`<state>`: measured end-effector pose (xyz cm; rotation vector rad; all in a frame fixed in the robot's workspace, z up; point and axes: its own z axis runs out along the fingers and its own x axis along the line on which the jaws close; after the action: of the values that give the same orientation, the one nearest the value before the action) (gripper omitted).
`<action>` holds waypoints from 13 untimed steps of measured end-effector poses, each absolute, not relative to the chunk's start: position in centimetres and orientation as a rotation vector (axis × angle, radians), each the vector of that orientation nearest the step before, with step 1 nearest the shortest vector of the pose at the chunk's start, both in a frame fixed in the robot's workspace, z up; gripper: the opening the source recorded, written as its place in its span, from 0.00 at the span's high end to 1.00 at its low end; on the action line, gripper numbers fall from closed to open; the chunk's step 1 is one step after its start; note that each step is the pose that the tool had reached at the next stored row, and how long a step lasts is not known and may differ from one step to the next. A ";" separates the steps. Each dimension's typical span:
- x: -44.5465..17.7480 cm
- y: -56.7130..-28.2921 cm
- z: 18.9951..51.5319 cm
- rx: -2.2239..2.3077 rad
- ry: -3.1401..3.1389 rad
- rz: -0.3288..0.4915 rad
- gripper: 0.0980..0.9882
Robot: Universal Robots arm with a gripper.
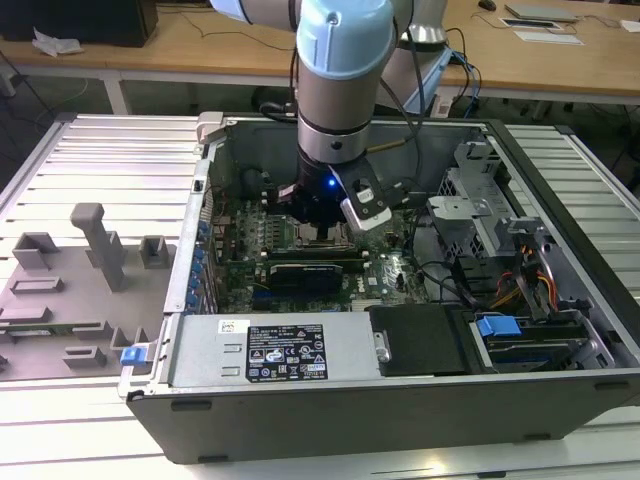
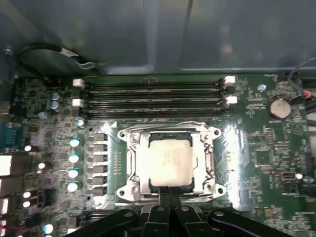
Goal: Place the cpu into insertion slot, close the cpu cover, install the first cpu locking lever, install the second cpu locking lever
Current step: 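Install the second cpu locking lever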
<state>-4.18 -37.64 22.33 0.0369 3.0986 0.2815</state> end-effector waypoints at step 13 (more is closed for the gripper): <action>-4.2 -34.6 22.3 0.033 3.093 0.196 0.99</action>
<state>-4.19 -34.64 22.35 0.0333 3.0927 0.1961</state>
